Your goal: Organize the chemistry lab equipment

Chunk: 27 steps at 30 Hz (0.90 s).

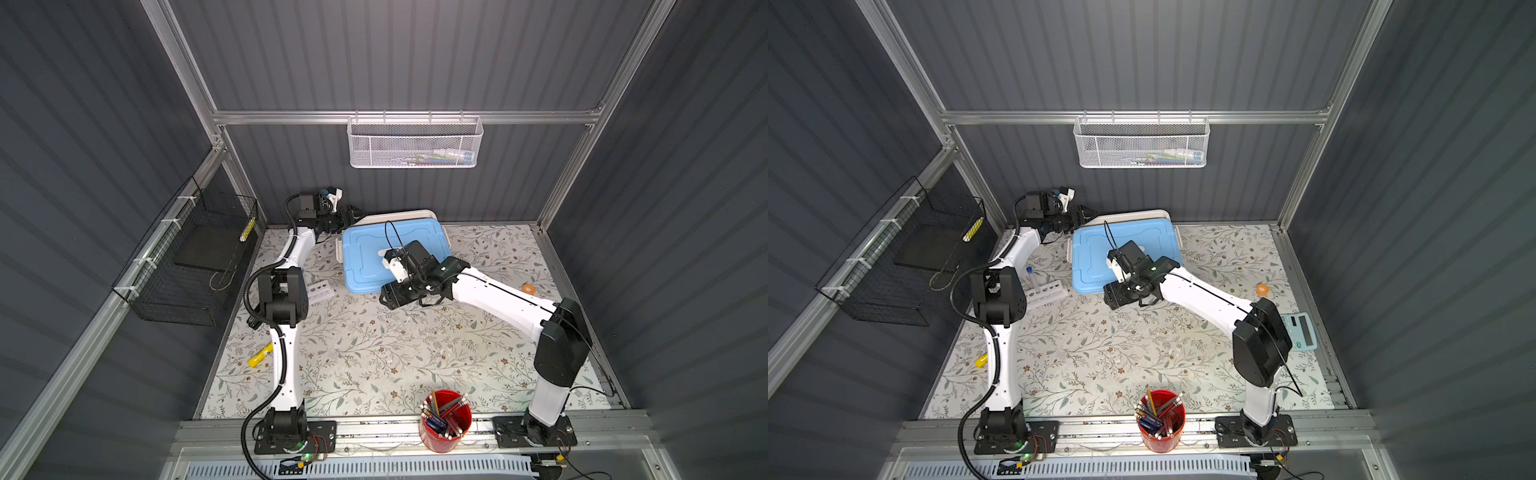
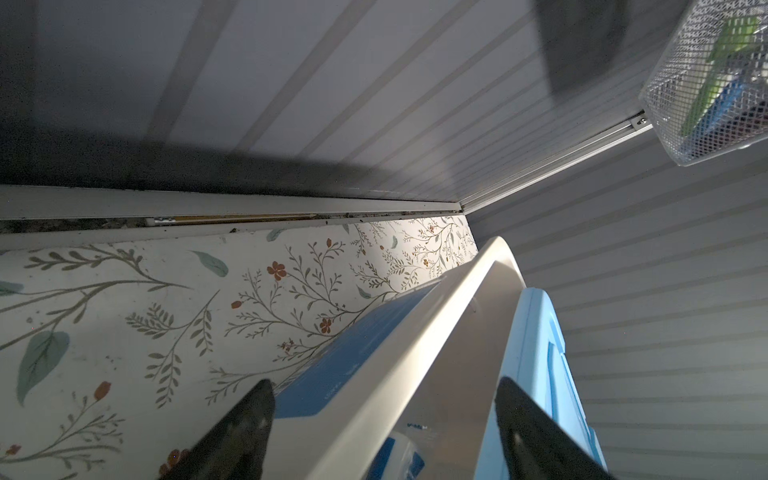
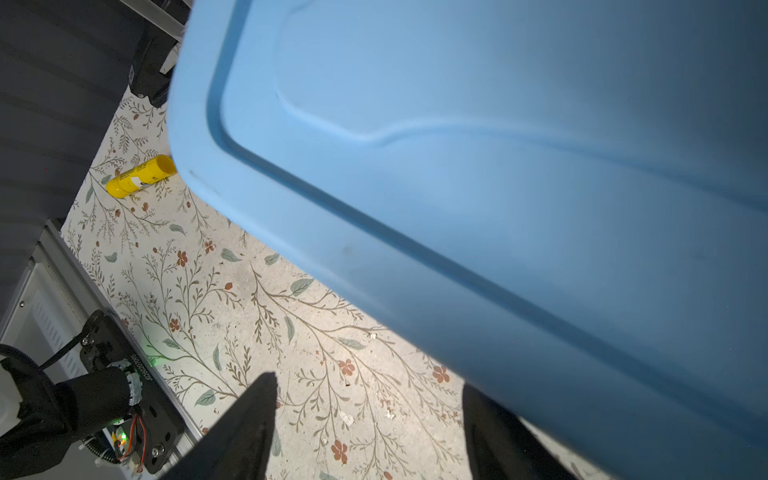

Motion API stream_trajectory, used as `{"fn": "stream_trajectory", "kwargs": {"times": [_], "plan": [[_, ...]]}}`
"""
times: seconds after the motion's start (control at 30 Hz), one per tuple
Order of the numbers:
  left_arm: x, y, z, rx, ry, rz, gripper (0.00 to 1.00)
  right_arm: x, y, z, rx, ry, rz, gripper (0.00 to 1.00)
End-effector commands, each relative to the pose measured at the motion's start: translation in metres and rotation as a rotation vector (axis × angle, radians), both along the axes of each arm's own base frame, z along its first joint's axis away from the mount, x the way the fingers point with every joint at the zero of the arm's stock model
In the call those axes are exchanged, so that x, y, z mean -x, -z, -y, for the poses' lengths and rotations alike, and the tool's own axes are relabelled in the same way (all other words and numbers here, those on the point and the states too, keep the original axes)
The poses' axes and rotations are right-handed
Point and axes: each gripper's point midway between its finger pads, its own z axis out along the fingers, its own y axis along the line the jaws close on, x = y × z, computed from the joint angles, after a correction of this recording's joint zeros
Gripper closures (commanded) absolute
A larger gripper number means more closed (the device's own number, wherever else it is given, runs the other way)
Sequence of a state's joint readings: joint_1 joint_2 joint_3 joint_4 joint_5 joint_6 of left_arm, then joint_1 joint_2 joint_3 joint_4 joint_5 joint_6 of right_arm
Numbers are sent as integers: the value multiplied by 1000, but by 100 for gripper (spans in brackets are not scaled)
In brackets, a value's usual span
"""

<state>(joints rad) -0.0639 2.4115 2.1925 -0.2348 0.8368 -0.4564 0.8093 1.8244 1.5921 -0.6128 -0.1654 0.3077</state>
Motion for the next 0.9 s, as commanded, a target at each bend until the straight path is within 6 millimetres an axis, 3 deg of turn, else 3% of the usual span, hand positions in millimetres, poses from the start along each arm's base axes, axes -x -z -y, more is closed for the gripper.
{"fn": "stream_trajectory", "kwargs": {"times": [0.0, 0.3, 0.47, 0.67, 0.87], "plan": [[7, -20, 10, 28, 58, 55, 17, -23, -15, 0, -10, 34, 83, 28], [10, -20, 12, 37, 79, 61, 17, -46, -23, 8, -11, 63, 141, 28], [11, -21, 11, 35, 83, 66, 17, -56, -41, 10, -46, 88, 198, 27], [12, -24, 12, 38, 88, 72, 18, -66, -46, 18, -27, 93, 219, 27], [10, -28, 7, 31, 75, 80, 18, -58, -89, 32, -70, 107, 275, 26]]}}
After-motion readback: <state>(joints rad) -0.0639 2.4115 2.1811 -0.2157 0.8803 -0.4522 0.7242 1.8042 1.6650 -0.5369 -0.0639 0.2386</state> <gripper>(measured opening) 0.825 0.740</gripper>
